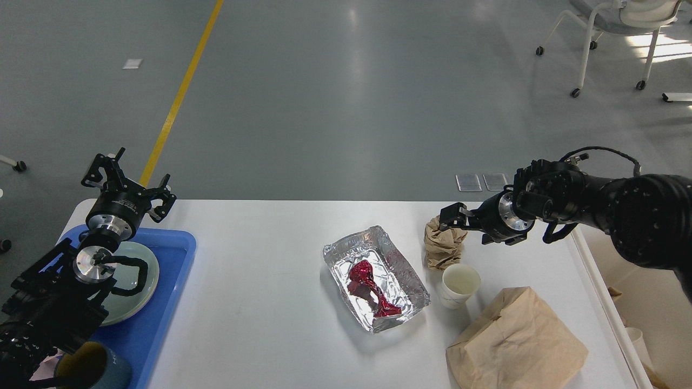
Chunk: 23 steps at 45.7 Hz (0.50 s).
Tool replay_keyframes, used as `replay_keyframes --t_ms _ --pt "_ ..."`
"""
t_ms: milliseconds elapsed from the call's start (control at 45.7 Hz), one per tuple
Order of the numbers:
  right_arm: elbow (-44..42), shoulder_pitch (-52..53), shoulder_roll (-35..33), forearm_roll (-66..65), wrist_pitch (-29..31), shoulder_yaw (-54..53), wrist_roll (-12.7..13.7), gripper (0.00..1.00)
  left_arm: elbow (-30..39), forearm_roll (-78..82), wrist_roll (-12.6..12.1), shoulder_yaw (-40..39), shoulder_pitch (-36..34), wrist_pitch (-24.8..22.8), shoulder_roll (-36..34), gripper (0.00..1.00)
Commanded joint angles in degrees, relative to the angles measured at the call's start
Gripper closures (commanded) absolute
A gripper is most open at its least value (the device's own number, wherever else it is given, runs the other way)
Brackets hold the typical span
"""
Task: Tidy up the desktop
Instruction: 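Move the right gripper back over the crumpled brown paper and grasp it, then lift the crumpled brown paper and drop it into the white bin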
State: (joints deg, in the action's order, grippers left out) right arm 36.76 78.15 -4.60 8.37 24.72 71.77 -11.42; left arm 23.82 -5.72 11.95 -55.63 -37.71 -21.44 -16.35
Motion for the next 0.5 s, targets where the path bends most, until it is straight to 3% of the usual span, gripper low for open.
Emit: replay_keyframes --t_ms 0,197,482 --pt "-0.81 -2.39 0.03 0.42 -4.41 -1.28 0.0 0.0 0.0 0.0 0.0 0.0 0.01 0.0 0.0 0.03" --pt "-1.08 -5.2 -0.06 0.77 -10.48 -4.09 0.08 0.0 0.0 0.0 0.0 0.0 0.01 0.0 0.0 0.03" --pt "-4.15 -8.19 0.12 0.77 -11.45 -8.84 0.08 0.0 0.0 0.0 0.0 0.0 0.01 0.0 0.0 0.03"
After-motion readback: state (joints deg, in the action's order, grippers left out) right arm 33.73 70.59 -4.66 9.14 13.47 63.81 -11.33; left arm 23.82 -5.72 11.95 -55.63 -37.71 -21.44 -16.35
